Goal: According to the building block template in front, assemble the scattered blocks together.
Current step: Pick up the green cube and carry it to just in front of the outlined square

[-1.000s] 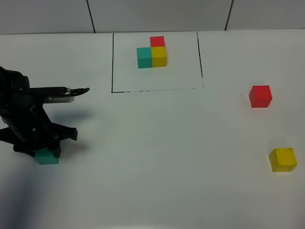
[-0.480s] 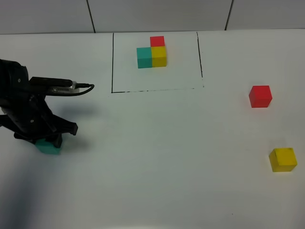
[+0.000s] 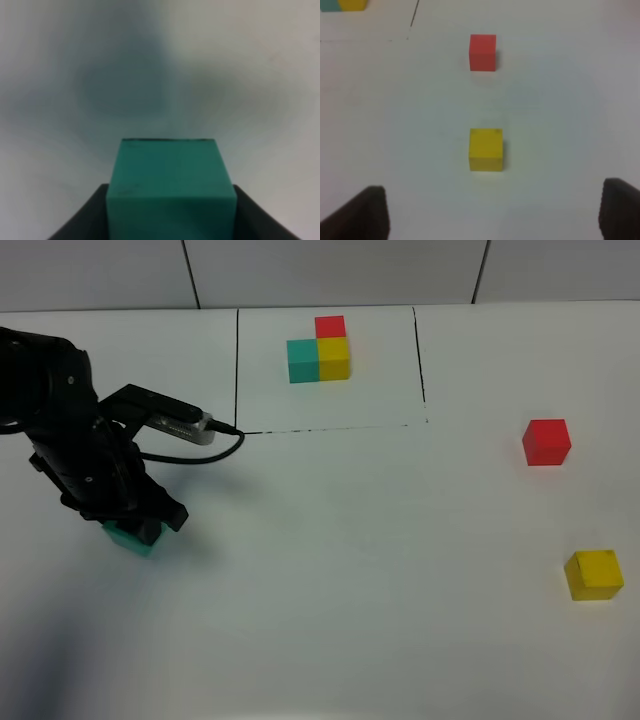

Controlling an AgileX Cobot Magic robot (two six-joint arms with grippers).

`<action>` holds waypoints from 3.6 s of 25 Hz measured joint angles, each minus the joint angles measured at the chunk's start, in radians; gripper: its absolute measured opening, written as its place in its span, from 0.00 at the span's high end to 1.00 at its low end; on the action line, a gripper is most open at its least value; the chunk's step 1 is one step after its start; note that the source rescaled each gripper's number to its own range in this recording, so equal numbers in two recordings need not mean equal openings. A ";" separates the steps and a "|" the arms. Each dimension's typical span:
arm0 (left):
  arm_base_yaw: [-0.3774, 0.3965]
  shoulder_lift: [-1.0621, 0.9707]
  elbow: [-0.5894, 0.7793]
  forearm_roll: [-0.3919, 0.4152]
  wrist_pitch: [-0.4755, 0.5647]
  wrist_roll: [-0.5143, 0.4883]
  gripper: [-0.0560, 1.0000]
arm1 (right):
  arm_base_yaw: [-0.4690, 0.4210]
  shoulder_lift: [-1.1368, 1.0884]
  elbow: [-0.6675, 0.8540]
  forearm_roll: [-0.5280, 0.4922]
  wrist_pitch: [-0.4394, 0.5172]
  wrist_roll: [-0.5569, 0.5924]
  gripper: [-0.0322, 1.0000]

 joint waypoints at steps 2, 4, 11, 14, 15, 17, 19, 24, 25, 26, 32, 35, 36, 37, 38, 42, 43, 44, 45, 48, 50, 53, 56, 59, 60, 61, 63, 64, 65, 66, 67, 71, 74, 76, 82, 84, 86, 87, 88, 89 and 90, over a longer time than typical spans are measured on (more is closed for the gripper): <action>-0.027 0.000 -0.005 0.018 -0.028 0.043 0.94 | 0.000 0.000 0.000 0.000 0.000 0.000 0.27; -0.052 0.000 -0.027 0.018 -0.036 0.085 0.94 | 0.000 0.000 0.000 0.000 0.000 0.000 0.27; -0.140 0.056 -0.158 0.019 0.044 0.235 0.94 | 0.000 0.000 0.000 0.000 0.000 0.003 0.27; -0.173 0.097 -0.220 0.020 0.078 0.288 0.94 | 0.000 0.000 0.000 0.000 0.000 0.004 0.27; -0.185 0.114 -0.242 0.020 0.089 0.307 0.94 | 0.000 0.000 0.000 0.000 0.000 0.004 0.27; -0.205 0.150 -0.287 0.020 0.112 0.343 0.94 | 0.000 0.000 0.000 0.000 0.000 0.004 0.27; -0.224 0.193 -0.332 0.020 0.140 0.384 0.94 | 0.000 0.000 0.000 0.000 0.000 0.004 0.27; -0.259 0.284 -0.459 0.019 0.178 0.471 0.94 | 0.000 0.000 0.000 0.000 0.000 0.004 0.27; -0.267 0.301 -0.485 0.017 0.189 0.482 0.94 | 0.000 0.000 0.000 0.000 0.000 0.007 0.27; -0.273 0.320 -0.518 0.017 0.203 0.491 0.94 | 0.000 0.000 0.000 0.000 0.000 0.012 0.27; -0.310 0.415 -0.692 0.000 0.300 0.536 0.94 | 0.000 0.000 0.000 0.000 0.000 0.015 0.27; -0.331 0.444 -0.730 0.000 0.323 0.551 0.94 | 0.000 0.000 0.000 0.000 0.000 0.016 0.27; -0.337 0.452 -0.734 0.000 0.328 0.561 0.94 | 0.000 0.000 0.000 0.000 0.000 0.016 0.27; -0.344 0.460 -0.735 0.000 0.331 0.576 0.94 | 0.000 0.000 0.000 0.000 0.000 0.016 0.27; -0.348 0.467 -0.735 0.000 0.333 0.591 0.94 | 0.000 0.000 0.000 0.000 0.000 0.016 0.27; -0.353 0.481 -0.737 0.000 0.334 0.624 0.94 | 0.000 0.000 0.000 0.000 0.000 0.016 0.27; -0.353 0.485 -0.737 0.000 0.334 0.626 0.94 | 0.000 0.000 0.000 0.000 0.000 0.016 0.27; -0.353 0.489 -0.737 0.000 0.334 0.629 0.94 | 0.000 0.000 0.000 0.000 0.000 0.016 0.27; -0.353 0.492 -0.737 0.000 0.333 0.633 0.94 | 0.000 0.000 0.000 0.000 0.000 0.016 0.27; -0.358 0.504 -0.739 0.000 0.332 0.638 0.94 | 0.000 0.000 0.000 0.000 0.000 0.016 0.27; -0.365 0.515 -0.750 0.013 0.332 0.638 0.94 | 0.000 0.000 0.000 0.000 0.000 0.016 0.27; -0.383 0.527 -0.776 0.027 0.332 0.632 0.94 | 0.000 0.000 0.000 0.000 0.000 0.017 0.27; -0.403 0.533 -0.810 0.028 0.336 0.611 0.94 | 0.000 0.000 0.000 0.000 0.000 0.018 0.27; -0.413 0.538 -0.827 0.041 0.337 0.583 0.94 | 0.000 0.000 0.000 0.000 0.000 0.018 0.27; -0.412 0.538 -0.827 0.045 0.337 0.578 0.94 | 0.000 0.000 0.000 0.000 0.000 0.018 0.27; -0.412 0.539 -0.827 0.047 0.337 0.576 0.94 | 0.000 0.000 0.000 0.000 0.000 0.018 0.27; -0.412 0.539 -0.827 0.047 0.338 0.573 0.94 | 0.000 0.000 0.000 0.000 0.000 0.018 0.27; -0.412 0.539 -0.827 0.047 0.338 0.573 0.94 | 0.000 0.000 0.000 0.000 0.000 0.018 0.27; -0.412 0.539 -0.827 0.047 0.338 0.572 0.94 | 0.000 0.000 0.000 0.000 0.000 0.018 0.27; -0.412 0.539 -0.827 0.048 0.335 0.569 0.94 | 0.000 0.000 0.000 0.000 0.000 0.018 0.27; -0.412 0.539 -0.827 0.049 0.331 0.569 0.94 | 0.000 0.000 0.000 0.000 0.000 0.018 0.27; -0.412 0.539 -0.827 0.050 0.308 0.570 0.94 | 0.000 0.000 0.000 0.000 0.000 0.018 0.27; -0.412 0.539 -0.827 0.050 0.305 0.584 0.94 | 0.000 0.000 0.000 0.000 0.000 0.019 0.27; -0.412 0.539 -0.827 0.050 0.304 0.591 0.94 | 0.000 0.000 0.000 0.000 0.000 0.019 0.27; -0.412 0.560 -0.827 0.049 0.306 0.617 0.94 | 0.000 0.000 0.000 0.000 0.000 0.019 0.27; -0.412 0.569 -0.827 0.049 0.307 0.624 0.94 | 0.000 0.000 0.000 0.000 0.000 0.019 0.27; -0.413 0.570 -0.827 0.050 0.307 0.628 0.94 | 0.000 0.000 0.000 0.000 0.000 0.019 0.27; -0.413 0.570 -0.827 0.050 0.307 0.631 0.94 | 0.000 0.000 0.000 0.000 0.000 0.019 0.27; -0.413 0.570 -0.827 0.050 0.307 0.631 0.94 | 0.000 0.000 0.000 0.000 0.000 0.019 0.27; -0.413 0.570 -0.827 0.050 0.307 0.631 0.94 | 0.000 0.000 0.000 0.000 0.000 0.019 0.27; -0.413 0.570 -0.827 0.050 0.307 0.634 0.94 | 0.000 0.000 0.000 0.000 0.000 0.019 0.27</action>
